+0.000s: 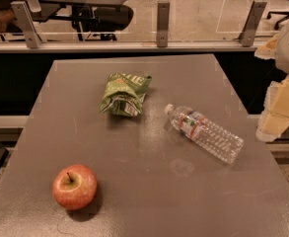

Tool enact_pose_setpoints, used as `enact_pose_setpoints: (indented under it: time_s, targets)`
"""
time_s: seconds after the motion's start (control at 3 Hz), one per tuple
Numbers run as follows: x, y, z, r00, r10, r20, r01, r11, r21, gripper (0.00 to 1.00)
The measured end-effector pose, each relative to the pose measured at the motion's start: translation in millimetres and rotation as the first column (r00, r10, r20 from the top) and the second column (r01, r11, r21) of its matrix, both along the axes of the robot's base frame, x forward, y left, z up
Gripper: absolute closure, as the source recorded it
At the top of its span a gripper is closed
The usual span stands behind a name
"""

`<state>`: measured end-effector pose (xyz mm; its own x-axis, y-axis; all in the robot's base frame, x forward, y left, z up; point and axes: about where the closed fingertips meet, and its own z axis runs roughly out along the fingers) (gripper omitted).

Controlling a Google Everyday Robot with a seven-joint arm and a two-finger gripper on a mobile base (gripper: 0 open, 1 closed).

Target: Pick water bottle

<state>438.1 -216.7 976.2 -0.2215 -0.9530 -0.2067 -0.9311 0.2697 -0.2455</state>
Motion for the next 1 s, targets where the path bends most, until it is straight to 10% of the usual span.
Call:
enact_pose_setpoints:
  time_s: [1.0]
  targets:
    - [4.8,11.6,-13.0,0.9979,-0.018,-0.062,0.021,0.999,0.045,0.0]
